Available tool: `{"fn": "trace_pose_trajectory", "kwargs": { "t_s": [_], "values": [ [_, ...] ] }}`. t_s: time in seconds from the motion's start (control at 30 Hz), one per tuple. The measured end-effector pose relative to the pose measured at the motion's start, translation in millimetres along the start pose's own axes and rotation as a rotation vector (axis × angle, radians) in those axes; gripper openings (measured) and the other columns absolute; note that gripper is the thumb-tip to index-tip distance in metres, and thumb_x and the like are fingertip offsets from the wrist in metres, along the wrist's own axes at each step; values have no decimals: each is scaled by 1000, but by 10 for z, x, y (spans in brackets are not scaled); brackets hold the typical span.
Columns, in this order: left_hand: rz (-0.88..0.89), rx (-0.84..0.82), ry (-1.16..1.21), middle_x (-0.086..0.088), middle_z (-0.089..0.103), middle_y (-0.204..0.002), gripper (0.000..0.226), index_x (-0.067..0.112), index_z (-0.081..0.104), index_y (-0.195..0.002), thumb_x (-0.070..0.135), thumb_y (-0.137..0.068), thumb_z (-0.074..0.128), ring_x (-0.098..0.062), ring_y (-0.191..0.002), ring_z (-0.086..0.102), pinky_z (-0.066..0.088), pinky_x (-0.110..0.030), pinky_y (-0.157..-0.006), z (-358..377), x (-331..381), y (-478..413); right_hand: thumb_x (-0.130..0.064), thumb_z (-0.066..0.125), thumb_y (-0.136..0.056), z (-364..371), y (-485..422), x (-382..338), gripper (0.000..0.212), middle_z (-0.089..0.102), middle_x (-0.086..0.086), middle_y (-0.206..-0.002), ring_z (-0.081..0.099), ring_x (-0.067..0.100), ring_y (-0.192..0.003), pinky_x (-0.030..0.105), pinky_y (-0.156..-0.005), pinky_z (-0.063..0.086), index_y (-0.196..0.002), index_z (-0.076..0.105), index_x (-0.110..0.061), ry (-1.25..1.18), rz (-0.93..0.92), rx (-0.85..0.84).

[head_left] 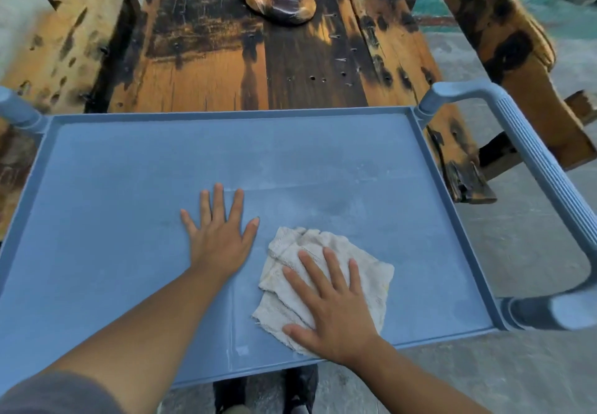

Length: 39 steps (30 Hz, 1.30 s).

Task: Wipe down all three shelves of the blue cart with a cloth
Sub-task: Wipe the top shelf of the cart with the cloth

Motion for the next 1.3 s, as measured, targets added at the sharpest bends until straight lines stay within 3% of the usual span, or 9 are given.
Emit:
{"fn": "trace_pose_trajectory", "kwargs": {
  "t_s": [0.23,0.37,0.53,0.8,1.1,1.3],
  "values": [
    [39,21,-43,-4,-7,-166,68,42,-3,-155,69,-92,5,-30,-151,-12,-3,-69,-114,12,37,-1,-86,37,-83,-10,-288,166,87,15,-2,-168,7,40,-153,76,-109,14,-157,23,-42,-1,-61,2],
    [68,9,-71,-6,-5,-167,68,42,1,-155,68,-93,13,-33,-151,-11,-1,-71,-113,47,47,8,-86,39,-80,-78,-892,517,88,7,-6,-169,0,40,-154,75,-112,6,-156,18,-47,-22,48,-47],
    [82,21,-83,-5,-4,-167,70,42,2,-155,69,-92,16,-34,-151,-10,2,-72,-113,32,52,7,-90,27,-77,-180,-1848,1025,88,-2,-11,-168,-7,38,-153,74,-112,1,-153,2,-55,7,151,-88],
    [74,34,-84,-5,-5,-167,69,44,5,-155,69,-92,19,-35,-152,-8,5,-72,-113,27,53,-33,-91,22,-77,-332,-2830,1570,83,9,-8,-166,-1,37,-153,75,-112,4,-151,8,-57,27,108,-51],
    [52,41,-111,-7,-3,-166,69,44,2,-155,69,-92,15,-37,-151,-4,8,-72,-112,81,31,-59,-85,16,-81,-236,-2350,1408,84,-7,-11,-168,-11,35,-153,70,-115,-3,-155,0,-50,27,216,-113],
    [49,41,-83,-6,-2,-166,67,46,-1,-153,71,-92,11,-36,-151,-5,4,-71,-112,77,16,-74,-80,24,-86,-187,-1127,1101,82,2,-6,-169,-3,35,-155,69,-116,4,-158,12,-42,5,172,-62]
  ]
}}
Point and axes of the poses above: each hand's wrist, its own y-axis away from the middle knuckle, its own z-axis out of the palm, x = y × z, the point moved 8 cm from there along -y, towards the middle knuckle
